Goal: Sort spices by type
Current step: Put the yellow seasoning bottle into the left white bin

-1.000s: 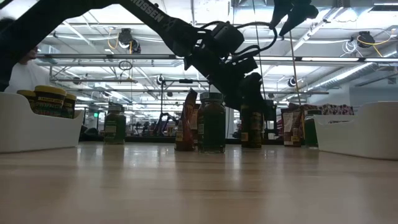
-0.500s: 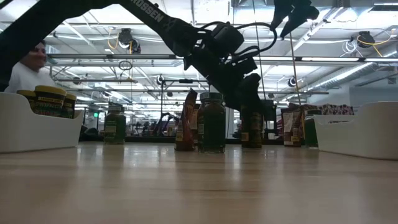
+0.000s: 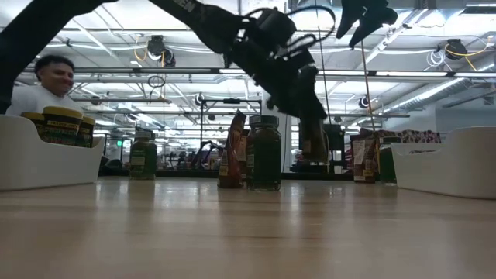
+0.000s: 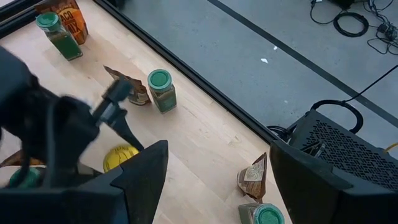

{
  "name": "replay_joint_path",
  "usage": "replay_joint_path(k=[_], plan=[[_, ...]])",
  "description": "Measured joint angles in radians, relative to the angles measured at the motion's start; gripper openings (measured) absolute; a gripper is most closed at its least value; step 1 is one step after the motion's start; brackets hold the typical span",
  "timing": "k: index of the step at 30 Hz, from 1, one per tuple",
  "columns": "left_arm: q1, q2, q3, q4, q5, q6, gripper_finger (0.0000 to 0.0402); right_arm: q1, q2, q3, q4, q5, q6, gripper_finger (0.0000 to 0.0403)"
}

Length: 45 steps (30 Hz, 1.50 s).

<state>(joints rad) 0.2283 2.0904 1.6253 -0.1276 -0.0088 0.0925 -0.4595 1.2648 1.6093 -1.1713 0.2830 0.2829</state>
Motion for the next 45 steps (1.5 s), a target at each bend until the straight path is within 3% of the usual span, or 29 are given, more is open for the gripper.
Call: replay_joint_path(k=[6,10,18,21,27,33,40,45], plan=[[0.018,-0.134,0.001,-0.088,-0.002,-0.006,0.0244,0.0,0.0,0.0,0.001,0.002,-0.002,0.0265],[0.02,-0.241,0.001,-0.255,-0.001,-0.015,0.0245,0.0,0.0,0.0,0.001,0.001,-0.022,0.0265],[-0.029,-0.454,0.001,-0.623,-0.007,-0.188,0.0247,0.001,0.0,0.0,0.037,-0.001,-0.116,0.0265],[-0.076,-0.526,0.001,-0.723,-0.068,-0.27,0.0247,0.001,0.0,0.001,0.067,-0.036,-0.147,0.0265],[-0.206,-0.652,-0.021,-0.893,-0.286,-0.415,0.0248,0.001,0.001,0.001,0.11,-0.108,-0.149,0.0265],[-0.337,-0.807,-0.173,-1.029,-0.47,-0.693,0.0249,0.003,0.014,0.001,0.135,-0.13,-0.084,0.0265],[-0.483,-0.985,-0.407,-1.118,-0.576,-1.042,0.0249,0.02,0.045,0.001,0.161,-0.133,-0.004,0.0265],[-0.587,-1.072,-0.473,-1.184,-0.62,-1.197,0.0249,0.048,0.074,0.001,0.165,-0.133,0.053,0.0265]])
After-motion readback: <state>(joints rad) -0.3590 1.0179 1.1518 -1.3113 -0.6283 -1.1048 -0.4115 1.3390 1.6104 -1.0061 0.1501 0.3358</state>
